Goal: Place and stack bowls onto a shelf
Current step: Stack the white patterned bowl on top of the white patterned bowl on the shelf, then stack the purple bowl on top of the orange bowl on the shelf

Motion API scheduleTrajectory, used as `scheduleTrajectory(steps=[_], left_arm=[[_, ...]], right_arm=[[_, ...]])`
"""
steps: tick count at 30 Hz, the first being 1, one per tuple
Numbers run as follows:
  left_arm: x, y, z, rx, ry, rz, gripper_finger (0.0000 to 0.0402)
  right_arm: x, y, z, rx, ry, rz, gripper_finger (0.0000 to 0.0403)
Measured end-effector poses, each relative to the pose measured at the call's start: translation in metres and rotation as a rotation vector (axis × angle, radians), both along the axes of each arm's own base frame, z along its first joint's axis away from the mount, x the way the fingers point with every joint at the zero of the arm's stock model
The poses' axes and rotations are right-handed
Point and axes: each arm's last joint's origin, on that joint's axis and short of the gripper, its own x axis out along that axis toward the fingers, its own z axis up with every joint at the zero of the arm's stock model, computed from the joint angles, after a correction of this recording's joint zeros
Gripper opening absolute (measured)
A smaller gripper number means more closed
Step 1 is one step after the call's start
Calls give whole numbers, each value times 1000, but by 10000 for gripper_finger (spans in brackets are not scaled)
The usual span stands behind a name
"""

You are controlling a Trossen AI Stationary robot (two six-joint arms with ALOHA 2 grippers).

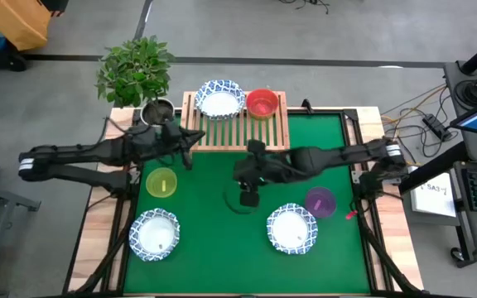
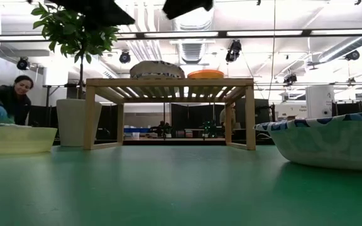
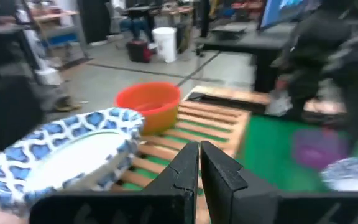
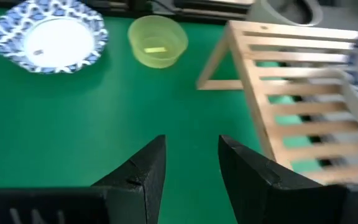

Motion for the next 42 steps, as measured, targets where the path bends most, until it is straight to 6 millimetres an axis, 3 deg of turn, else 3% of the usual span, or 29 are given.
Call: scheduleTrajectory(steps=[10, 16, 24, 29, 38, 42], left_arm=[[45, 44, -7, 53, 190, 207, 0], [55, 62, -21, 16, 320, 256, 0], [60, 65, -23, -28, 373, 268, 0], [55, 58, -6, -31, 312, 216, 0], [36, 13, 9, -120, 194, -335, 0], [29, -7, 5, -119, 188, -443, 0]], right_arm=[[-54, 28, -28, 89, -165, -101, 136], [-75, 31, -51, 133, -257, -122, 135], [-93, 26, -72, 182, -314, -148, 135], [-100, 24, -76, 221, -319, -175, 134], [-106, 22, -90, 322, -257, -284, 134], [-110, 20, -93, 397, -191, -383, 134]])
